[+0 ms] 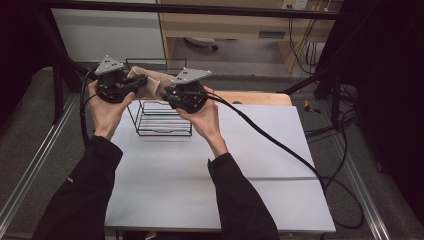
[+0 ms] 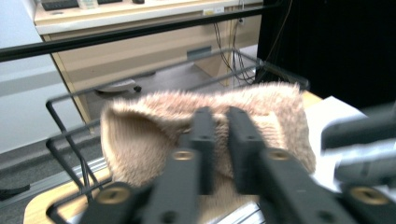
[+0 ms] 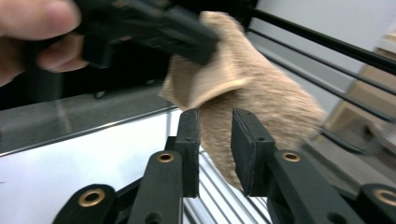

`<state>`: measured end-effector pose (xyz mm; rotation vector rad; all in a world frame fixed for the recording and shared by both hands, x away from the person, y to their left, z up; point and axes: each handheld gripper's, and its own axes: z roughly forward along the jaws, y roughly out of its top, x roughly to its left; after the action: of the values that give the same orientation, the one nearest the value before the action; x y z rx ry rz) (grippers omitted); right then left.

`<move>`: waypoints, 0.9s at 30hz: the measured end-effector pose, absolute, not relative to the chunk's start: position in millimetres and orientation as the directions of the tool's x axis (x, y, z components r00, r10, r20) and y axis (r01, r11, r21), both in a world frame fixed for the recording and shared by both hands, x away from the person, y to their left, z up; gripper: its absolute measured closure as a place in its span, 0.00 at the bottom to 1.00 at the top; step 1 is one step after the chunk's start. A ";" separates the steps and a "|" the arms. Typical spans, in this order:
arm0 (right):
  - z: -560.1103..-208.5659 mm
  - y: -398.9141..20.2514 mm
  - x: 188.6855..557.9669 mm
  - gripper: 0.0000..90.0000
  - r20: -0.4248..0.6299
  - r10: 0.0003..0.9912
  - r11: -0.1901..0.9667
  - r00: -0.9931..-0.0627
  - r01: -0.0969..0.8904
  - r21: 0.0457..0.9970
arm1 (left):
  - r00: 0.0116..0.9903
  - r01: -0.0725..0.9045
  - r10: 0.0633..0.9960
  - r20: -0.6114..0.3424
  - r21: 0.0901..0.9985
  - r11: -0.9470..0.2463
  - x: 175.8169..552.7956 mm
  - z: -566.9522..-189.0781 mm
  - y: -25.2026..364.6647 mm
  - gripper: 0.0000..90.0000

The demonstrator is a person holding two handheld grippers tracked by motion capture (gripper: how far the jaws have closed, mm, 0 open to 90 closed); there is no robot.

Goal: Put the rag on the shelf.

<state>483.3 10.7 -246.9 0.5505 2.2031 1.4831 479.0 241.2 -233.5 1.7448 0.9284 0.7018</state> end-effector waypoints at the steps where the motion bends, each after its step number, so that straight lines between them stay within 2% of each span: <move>1: -246.7 7.4 483.4 0.80 -0.125 0.557 0.346 -0.821 0.093 0.933 | 0.539 0.271 0.841 0.035 0.939 -0.212 477.6 -236.0 243.4 1.00; 7: -253.9 -3.1 488.3 0.79 -0.096 0.625 0.313 -0.774 0.136 0.940 | 0.532 0.291 0.846 0.030 0.932 -0.216 468.2 -249.5 261.2 0.99; 12: -262.9 -2.5 494.2 0.80 -0.081 0.660 0.301 -0.747 0.164 0.940 | 0.549 0.234 0.835 0.022 0.955 -0.180 460.4 -239.6 265.9 0.89; 14: -264.6 -2.4 494.7 0.82 -0.076 0.660 0.293 -0.748 0.163 0.942 | 0.562 0.208 0.827 0.029 0.962 -0.176 458.8 -229.9 262.2 0.91; 17: -265.2 -1.3 492.8 0.93 -0.065 0.649 0.289 -0.758 0.167 0.943 | 0.575 0.186 0.816 0.056 0.963 -0.197 460.3 -216.5 249.7 0.99; 19: -265.7 -0.7 491.4 0.97 -0.058 0.641 0.290 -0.766 0.171 0.942 | 0.579 0.194 0.812 0.071 0.955 -0.223 466.0 -211.7 239.2 1.00; 23: -266.5 -1.1 489.3 0.98 -0.061 0.633 0.303 -0.772 0.175 0.937 | 0.579 0.239 0.811 0.088 0.932 -0.272 482.3 -211.9 225.1 1.00; 27: -265.5 -4.9 487.8 0.98 -0.053 0.632 0.300 -0.773 0.181 0.937 | 0.584 0.292 0.803 0.118 0.893 -0.343 484.4 -219.2 227.6 1.00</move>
<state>487.8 -4.9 -265.5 0.7253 2.1592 1.4737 484.4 227.6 -219.2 1.9014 0.8816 0.7041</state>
